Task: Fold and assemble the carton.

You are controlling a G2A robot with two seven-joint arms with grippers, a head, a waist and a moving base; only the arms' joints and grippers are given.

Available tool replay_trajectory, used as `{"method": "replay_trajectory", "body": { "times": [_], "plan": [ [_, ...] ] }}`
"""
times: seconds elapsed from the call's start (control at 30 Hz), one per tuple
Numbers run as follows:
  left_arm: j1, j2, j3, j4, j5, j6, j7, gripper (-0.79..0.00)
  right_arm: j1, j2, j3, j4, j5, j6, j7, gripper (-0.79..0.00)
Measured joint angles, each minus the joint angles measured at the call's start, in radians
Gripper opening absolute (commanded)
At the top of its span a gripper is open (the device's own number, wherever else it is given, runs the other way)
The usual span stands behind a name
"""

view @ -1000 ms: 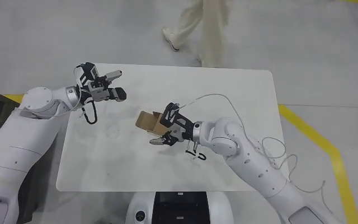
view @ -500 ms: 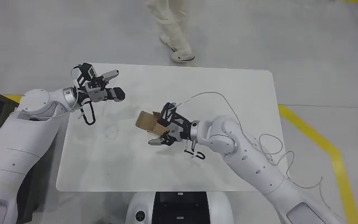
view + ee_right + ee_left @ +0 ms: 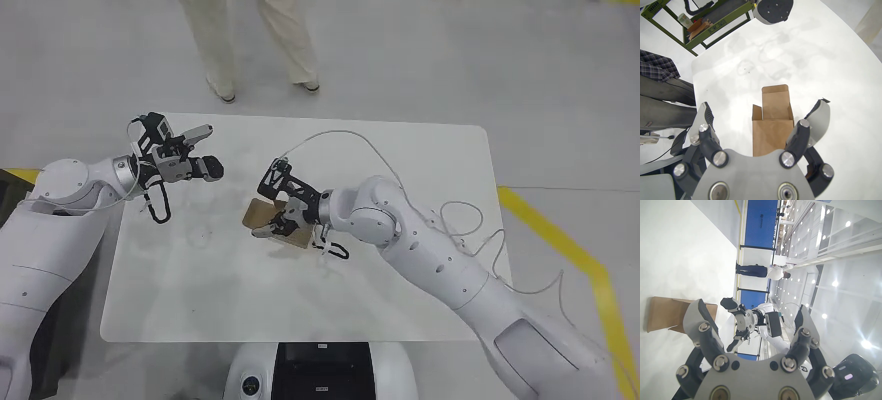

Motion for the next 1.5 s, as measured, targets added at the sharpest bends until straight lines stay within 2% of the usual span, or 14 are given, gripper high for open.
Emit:
{"method": "replay_trajectory", "body": {
  "times": [0.2,0.3,0.47,0.8,0.83,0.93,1.13,1.2,1.23,1.3,1.37,1.43,1.5],
  "plan": [
    [0.000,0.000,0.000,0.000,0.000,0.000,0.000,0.000,-0.007,0.000,0.001,0.002,0.001,0.005,-0.005,0.000],
    [0.000,0.000,0.000,0.000,0.000,0.000,0.000,0.000,-0.006,-0.005,0.005,0.026,-0.009,0.048,-0.012,0.000],
    [0.000,0.000,0.000,0.000,0.000,0.000,0.000,0.000,0.065,-0.046,-0.034,0.095,0.012,0.103,0.003,0.000],
    [0.000,0.000,0.000,0.000,0.000,0.000,0.000,0.000,0.208,-0.141,-0.121,0.304,0.091,0.141,0.121,0.000],
    [0.000,0.000,0.000,0.000,0.000,0.000,0.000,0.000,0.217,-0.149,-0.127,0.322,0.098,0.142,0.129,-0.046],
    [0.000,0.000,0.000,0.000,0.000,0.000,0.000,0.000,0.242,-0.172,-0.142,0.380,0.119,0.140,0.158,-0.117],
    [0.000,0.000,0.000,0.000,0.000,0.000,0.000,0.000,0.279,-0.211,-0.161,0.469,0.150,0.128,0.218,-0.169],
    [0.000,0.000,0.000,0.000,0.000,0.000,0.000,0.000,0.289,-0.223,-0.167,0.495,0.155,0.123,0.229,-0.240],
    [0.000,0.000,0.000,0.000,0.000,0.000,0.000,0.000,0.292,-0.228,-0.170,0.506,0.156,0.120,0.231,-0.329],
    [0.000,0.000,0.000,0.000,0.000,0.000,0.000,0.000,0.300,-0.240,-0.176,0.530,0.155,0.117,0.233,-0.409],
    [0.000,0.000,0.000,0.000,0.000,0.000,0.000,0.000,0.308,-0.252,-0.184,0.553,0.152,0.116,0.243,-0.443],
    [0.000,0.000,0.000,0.000,0.000,0.000,0.000,0.000,0.314,-0.262,-0.189,0.571,0.153,0.114,0.249,-0.526],
    [0.000,0.000,0.000,0.000,0.000,0.000,0.000,0.000,0.320,-0.274,-0.195,0.593,0.150,0.114,0.253,-0.554]
  ]
}}
